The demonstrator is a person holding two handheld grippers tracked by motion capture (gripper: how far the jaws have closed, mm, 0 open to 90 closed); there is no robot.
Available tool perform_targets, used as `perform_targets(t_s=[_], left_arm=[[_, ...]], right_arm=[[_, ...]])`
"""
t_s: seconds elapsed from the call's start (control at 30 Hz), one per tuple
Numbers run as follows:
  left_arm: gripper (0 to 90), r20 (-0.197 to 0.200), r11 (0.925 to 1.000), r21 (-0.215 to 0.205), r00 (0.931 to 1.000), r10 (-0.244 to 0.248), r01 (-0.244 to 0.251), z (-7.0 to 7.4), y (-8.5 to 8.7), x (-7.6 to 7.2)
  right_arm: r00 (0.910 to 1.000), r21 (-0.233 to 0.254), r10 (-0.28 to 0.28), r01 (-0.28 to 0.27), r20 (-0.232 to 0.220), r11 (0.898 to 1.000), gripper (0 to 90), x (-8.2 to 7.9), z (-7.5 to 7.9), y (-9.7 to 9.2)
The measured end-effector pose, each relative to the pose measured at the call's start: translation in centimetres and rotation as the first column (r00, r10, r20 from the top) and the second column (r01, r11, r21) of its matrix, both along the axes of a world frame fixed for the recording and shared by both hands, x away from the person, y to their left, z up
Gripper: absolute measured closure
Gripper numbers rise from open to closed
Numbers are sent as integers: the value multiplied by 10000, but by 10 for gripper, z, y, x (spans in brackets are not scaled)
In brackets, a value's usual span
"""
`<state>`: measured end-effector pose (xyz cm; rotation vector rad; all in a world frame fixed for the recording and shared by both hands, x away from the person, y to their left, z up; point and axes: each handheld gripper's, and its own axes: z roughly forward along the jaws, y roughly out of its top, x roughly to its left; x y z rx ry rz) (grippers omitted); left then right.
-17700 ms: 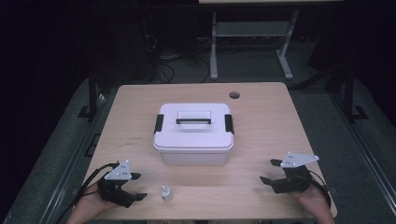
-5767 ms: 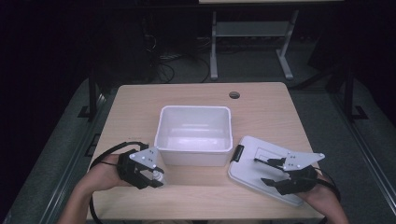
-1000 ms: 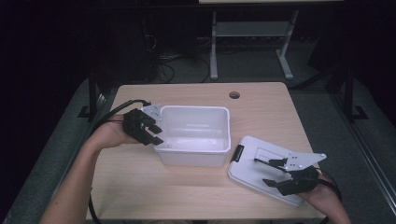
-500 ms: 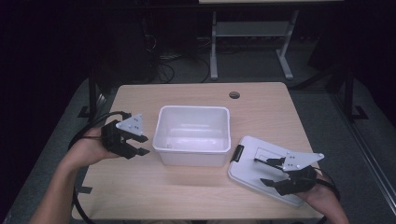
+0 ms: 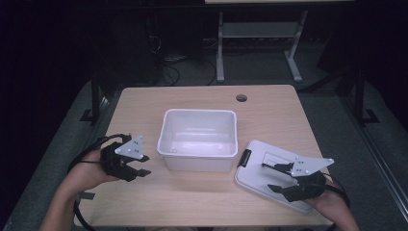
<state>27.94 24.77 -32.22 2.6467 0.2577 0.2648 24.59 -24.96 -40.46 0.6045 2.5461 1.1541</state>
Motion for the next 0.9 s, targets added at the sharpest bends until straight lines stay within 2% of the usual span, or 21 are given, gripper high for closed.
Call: perform_targets(t_s=[0.17, 0.53, 0.67, 0.9], left_arm=[[548, -77, 9998, -190, 10000, 6, -7, -18, 0, -9], [540, -286, 9988, -388, 9991, -321, 310, -48, -3, -17], [535, -416, 9978, -546, 9983, -398, 375, -61, -2, -21], [512, -553, 9972, -688, 9979, -323, 285, -78, -3, -25]], right_arm=[[10000, -21, 6, -6, -29, 10000, 310, 0, 0, 1], [10000, -72, 9, -10, -94, 10000, 310, 1, -2, 4], [9997, -134, 14, -17, -254, 9999, 309, 2, -5, 4], [9995, -326, -49, 38, -317, 9995, 309, 1, -5, 2]])
